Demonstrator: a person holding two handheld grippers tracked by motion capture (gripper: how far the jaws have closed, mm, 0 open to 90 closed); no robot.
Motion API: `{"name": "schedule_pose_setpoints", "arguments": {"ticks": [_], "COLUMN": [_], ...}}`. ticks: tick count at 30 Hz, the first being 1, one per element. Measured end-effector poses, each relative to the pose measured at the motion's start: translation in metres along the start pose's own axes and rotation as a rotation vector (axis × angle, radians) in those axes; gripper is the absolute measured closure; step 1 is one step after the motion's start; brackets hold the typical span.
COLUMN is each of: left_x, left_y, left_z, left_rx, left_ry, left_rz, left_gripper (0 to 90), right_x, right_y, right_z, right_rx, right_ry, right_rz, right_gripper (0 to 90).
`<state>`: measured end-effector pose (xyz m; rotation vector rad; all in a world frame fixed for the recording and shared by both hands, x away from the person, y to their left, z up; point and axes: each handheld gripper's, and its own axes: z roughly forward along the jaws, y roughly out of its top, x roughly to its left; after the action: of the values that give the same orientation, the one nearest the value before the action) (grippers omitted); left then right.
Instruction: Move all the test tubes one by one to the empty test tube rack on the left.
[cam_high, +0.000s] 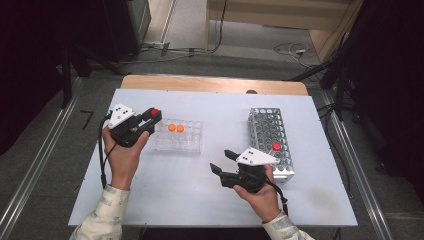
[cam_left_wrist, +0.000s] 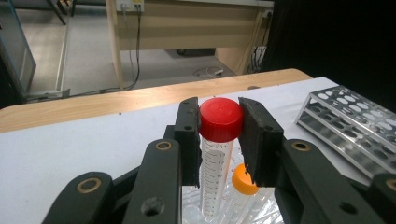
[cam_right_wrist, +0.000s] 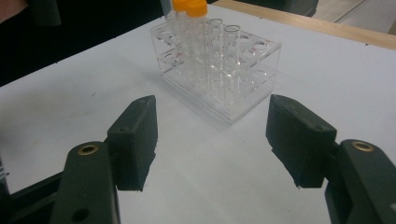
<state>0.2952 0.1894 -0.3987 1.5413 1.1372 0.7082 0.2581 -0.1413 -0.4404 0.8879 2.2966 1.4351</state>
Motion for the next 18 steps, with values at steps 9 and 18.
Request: {"name": "schedule_pose_setpoints", "arguments": {"ticks": [9,18], "left_x": [-0.009,-0.01], "left_y": [-0.015,-0.025], "left_z": [0.012,0.015], "left_rx": [0.051,0.077], "left_ry": [0.034,0.033], "left_rz": [0.068,0.073], "left_gripper": [70.5,69.0], "right_x": [0.0,0.0], "right_y": [0.0,-0.001], "right_z": [-0.001,0.0], "right_rx": [-0.004,0.0], "right_ry": [-0.002,-0.001], "right_rz": [0.0,0.002], "right_gripper": [32.7,32.6]}}
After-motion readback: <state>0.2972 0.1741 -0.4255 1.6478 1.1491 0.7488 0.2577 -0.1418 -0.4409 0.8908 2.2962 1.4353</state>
